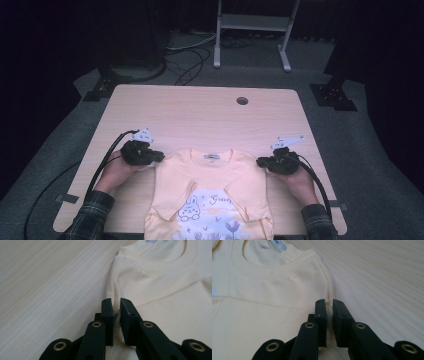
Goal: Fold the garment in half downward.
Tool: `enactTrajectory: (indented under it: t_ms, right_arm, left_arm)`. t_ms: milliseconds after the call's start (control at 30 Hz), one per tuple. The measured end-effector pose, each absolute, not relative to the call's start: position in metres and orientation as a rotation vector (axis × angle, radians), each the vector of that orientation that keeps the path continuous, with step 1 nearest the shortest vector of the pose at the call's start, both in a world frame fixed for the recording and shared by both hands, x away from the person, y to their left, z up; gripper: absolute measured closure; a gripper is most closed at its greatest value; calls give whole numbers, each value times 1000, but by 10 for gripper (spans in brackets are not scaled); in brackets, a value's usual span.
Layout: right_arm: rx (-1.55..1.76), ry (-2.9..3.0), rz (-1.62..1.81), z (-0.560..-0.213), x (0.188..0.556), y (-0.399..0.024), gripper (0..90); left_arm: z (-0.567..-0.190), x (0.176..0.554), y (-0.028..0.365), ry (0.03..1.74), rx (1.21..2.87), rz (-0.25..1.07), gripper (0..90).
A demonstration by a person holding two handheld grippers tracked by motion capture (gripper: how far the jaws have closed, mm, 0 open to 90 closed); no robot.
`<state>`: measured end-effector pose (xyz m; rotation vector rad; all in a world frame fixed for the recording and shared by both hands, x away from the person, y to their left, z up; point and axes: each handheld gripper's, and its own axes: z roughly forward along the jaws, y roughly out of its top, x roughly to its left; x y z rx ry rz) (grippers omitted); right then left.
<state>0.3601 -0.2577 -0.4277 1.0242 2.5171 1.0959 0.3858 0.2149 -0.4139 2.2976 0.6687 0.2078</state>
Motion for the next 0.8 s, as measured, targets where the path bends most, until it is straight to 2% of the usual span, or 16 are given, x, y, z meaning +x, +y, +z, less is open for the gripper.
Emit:
enactTrajectory:
  t_ms: [800]
  right_arm:
    - [1067,2466,1173,-413,388,-258,829]
  left_arm:
    - [-406,416,222,723,2221,203,823]
